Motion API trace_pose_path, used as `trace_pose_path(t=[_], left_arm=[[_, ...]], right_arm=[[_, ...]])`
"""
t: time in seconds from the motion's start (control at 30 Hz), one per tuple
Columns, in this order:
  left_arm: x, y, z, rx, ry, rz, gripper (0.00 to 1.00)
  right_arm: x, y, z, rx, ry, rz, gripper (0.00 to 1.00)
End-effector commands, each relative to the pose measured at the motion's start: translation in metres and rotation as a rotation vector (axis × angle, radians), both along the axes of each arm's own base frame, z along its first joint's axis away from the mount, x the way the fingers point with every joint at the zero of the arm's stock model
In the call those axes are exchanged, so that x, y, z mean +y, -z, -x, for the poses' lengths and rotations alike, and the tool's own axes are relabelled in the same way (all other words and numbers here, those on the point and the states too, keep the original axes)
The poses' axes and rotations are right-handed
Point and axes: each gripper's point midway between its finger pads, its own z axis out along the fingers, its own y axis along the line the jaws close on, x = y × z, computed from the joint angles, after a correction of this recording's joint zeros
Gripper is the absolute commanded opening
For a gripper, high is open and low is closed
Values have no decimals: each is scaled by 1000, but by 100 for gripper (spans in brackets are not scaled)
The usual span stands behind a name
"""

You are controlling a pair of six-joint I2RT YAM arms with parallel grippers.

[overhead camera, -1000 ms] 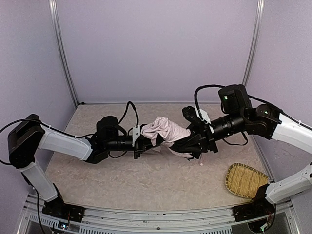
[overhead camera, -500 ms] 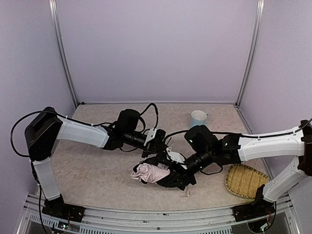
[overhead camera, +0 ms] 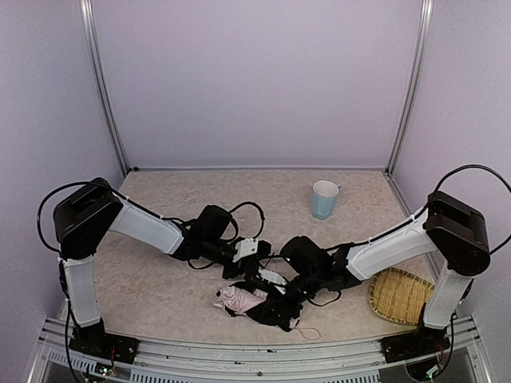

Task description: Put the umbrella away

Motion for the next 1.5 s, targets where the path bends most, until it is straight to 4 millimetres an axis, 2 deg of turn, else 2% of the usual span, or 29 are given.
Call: trace_pose_path(t=[0.0,0.07,0.2,0.27,0.33,0.4,0.47,0.5,0.57,0.6,0.63,0.67,0.7,0.73,0.77,0.83,0.93,1.07,1.23,1.33,1.4,1.47], left_arm=[[13,-70,-131,-339,-459,110,14],[23,-71,-149,-341,-554,98,20],[44,-87,-172,-322,-688,119,39],[56,-101,-173,-314,-742,128,42],[70,-130,-159,-281,-797,190,42],[81,-148,-128,-223,-790,261,40],[85,-165,-81,-188,-724,341,37],[81,-173,-54,-187,-659,375,36],[65,-176,16,-198,-466,399,36],[61,-167,48,-199,-379,387,38],[55,-167,74,-206,-295,394,42],[53,-158,96,-199,-226,375,47],[52,-144,113,-185,-174,340,55],[53,-129,124,-171,-147,297,65],[54,-114,129,-158,-137,247,70],[56,-90,130,-140,-146,168,74],[52,-73,136,-133,-95,117,76],[35,-54,148,-174,-9,84,77],[12,-28,145,-194,19,30,77],[5,0,151,-131,62,-47,76],[4,21,153,-100,72,-119,73],[7,42,155,-90,82,-213,68]], right_arm=[[-45,41,65,314,-85,214,0],[-48,46,58,310,-49,241,0],[-54,55,47,316,2,280,0],[-57,57,44,321,20,285,0],[-59,59,40,332,40,288,0],[-61,58,37,346,56,284,0],[-61,57,35,361,61,274,0],[-62,57,34,375,63,271,0],[-64,58,34,397,66,279,0],[-65,60,33,403,71,287,0],[-66,61,32,409,74,292,0],[-67,62,32,415,75,295,0],[-67,61,31,418,74,295,0],[-67,61,31,418,74,292,0],[-68,60,31,424,74,292,0],[-68,59,30,433,68,287,0],[-71,58,28,446,55,294,0],[-72,59,20,435,41,306,0],[-70,59,14,396,25,317,0],[-68,56,9,367,27,308,0],[-62,49,2,340,36,279,5],[-55,39,-7,296,44,248,15]])
